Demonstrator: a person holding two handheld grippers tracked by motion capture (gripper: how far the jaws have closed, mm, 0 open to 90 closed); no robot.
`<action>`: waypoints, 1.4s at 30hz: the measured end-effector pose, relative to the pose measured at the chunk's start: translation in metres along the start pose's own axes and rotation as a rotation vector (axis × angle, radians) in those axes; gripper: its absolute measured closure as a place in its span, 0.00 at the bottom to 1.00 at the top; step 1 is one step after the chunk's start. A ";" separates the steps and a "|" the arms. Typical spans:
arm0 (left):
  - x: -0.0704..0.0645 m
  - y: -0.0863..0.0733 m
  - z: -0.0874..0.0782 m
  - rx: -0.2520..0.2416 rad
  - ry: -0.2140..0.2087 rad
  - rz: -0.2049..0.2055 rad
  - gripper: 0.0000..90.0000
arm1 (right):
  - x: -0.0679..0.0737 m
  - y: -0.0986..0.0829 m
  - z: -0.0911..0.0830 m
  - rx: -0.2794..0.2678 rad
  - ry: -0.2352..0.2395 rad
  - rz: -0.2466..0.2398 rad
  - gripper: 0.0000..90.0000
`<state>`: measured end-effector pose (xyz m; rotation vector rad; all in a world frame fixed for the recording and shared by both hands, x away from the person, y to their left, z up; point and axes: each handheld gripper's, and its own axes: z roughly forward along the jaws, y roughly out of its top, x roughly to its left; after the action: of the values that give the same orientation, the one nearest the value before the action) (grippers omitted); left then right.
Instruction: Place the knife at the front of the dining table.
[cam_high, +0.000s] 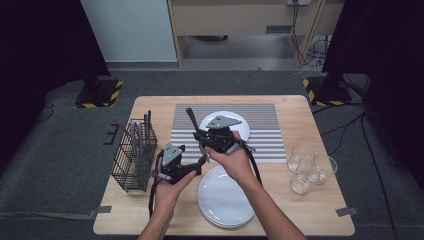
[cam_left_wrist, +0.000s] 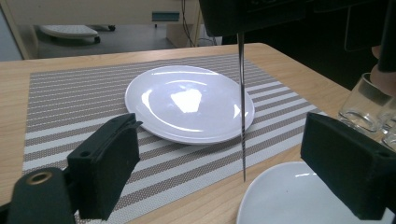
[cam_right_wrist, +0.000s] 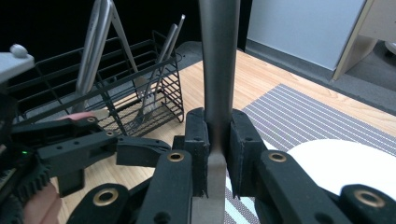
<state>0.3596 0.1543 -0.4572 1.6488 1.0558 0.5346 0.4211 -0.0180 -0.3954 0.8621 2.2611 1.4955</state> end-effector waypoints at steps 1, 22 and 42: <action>0.001 -0.001 0.001 0.002 0.001 0.000 0.12 | 0.001 0.000 0.000 -0.001 0.002 0.001 0.89; 0.005 -0.011 0.009 0.011 -0.018 -0.007 0.13 | 0.012 -0.003 0.006 -0.001 0.018 0.000 0.89; 0.008 -0.017 0.009 -0.011 -0.041 -0.034 0.37 | 0.016 -0.008 0.005 -0.003 0.021 0.025 0.89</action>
<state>0.3647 0.1573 -0.4772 1.6231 1.0472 0.4812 0.4092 -0.0067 -0.4033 0.8811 2.2702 1.5258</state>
